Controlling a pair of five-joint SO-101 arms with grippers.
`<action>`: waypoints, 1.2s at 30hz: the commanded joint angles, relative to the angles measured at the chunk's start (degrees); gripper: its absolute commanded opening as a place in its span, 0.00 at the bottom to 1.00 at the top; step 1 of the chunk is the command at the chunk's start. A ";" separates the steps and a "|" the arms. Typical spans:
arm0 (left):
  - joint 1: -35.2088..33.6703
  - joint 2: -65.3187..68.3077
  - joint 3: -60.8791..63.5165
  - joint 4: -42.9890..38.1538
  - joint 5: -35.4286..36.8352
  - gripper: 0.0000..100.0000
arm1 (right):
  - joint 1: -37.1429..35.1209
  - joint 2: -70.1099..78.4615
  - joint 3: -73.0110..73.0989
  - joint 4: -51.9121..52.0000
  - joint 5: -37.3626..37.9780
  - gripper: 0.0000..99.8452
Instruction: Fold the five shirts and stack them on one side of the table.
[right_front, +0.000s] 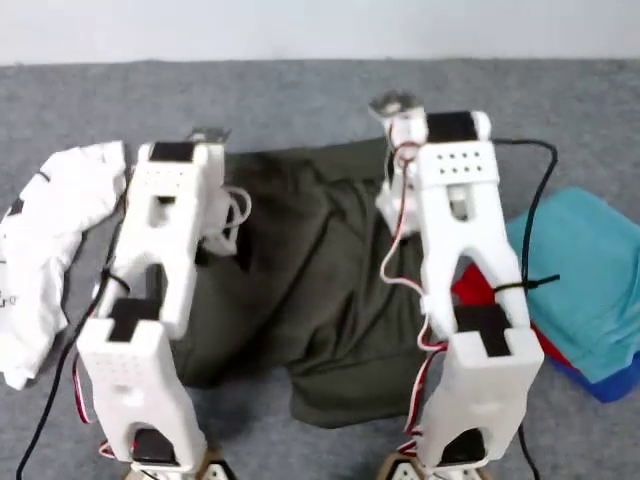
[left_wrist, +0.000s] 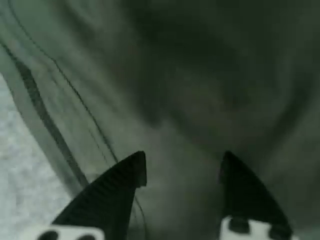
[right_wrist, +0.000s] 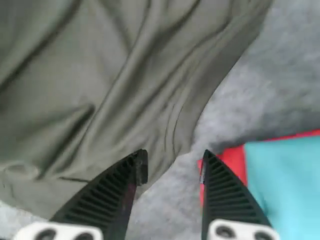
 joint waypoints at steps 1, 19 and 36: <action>-2.20 2.90 -0.13 -5.80 -1.05 0.24 | -2.77 -3.56 5.19 0.75 0.79 0.18; -7.74 29.54 -47.60 2.55 -2.55 0.24 | -15.78 -3.74 42.46 -16.57 7.21 0.05; -23.82 45.10 -78.02 2.55 -2.55 0.24 | -15.78 -3.91 45.63 -17.63 7.74 0.04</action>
